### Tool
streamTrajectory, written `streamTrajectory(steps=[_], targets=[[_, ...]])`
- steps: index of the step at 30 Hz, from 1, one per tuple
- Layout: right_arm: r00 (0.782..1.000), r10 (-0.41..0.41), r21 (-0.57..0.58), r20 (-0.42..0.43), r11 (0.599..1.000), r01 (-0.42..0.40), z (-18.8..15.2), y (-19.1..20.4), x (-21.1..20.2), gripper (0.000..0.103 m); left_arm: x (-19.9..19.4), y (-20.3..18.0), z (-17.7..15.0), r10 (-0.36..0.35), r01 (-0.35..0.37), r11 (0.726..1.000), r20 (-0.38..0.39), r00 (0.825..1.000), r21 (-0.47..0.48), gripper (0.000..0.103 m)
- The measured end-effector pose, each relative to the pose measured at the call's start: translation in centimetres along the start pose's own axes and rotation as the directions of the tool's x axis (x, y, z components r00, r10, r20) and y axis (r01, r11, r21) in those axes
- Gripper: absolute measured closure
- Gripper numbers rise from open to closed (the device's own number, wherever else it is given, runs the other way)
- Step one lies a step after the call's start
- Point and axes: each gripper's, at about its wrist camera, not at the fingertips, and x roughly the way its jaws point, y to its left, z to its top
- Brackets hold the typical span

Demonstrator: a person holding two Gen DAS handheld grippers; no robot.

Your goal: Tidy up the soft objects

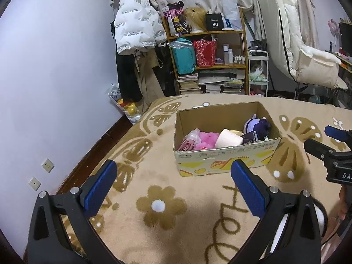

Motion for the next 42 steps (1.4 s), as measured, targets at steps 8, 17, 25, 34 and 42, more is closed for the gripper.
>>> streamTrajectory(steps=[8,17,25,34,42], targets=[[0.999,-0.024,-0.036,-0.049,0.999,0.023,-1.0,0.3,1.5,0.0,1.3,-0.1,-0.4,0.018,-0.018,1.0,-0.026,0.999,0.008,0.001],[0.998,-0.049,-0.091,-0.036,0.995,0.046,-1.2,0.9,1.6,0.0,1.5,0.7,-0.3,0.024,-0.024,1.0,-0.032,0.999,-0.016,0.001],[0.998,-0.052,-0.05,-0.043,0.998,0.05,-1.0,0.2,1.6,0.0,1.6,0.9,-0.3,0.065,-0.066,0.998,-0.034,0.997,-0.02,0.001],[0.997,-0.057,-0.043,-0.051,0.998,0.055,-1.1,0.0,1.7,0.0,1.6,1.3,-0.3,0.062,-0.063,0.997,-0.023,0.998,-0.04,0.0],[0.997,-0.057,-0.037,-0.044,0.998,0.055,-1.1,-0.1,1.7,0.0,1.5,1.7,-0.3,0.063,-0.064,0.997,-0.023,0.998,-0.05,0.0]])
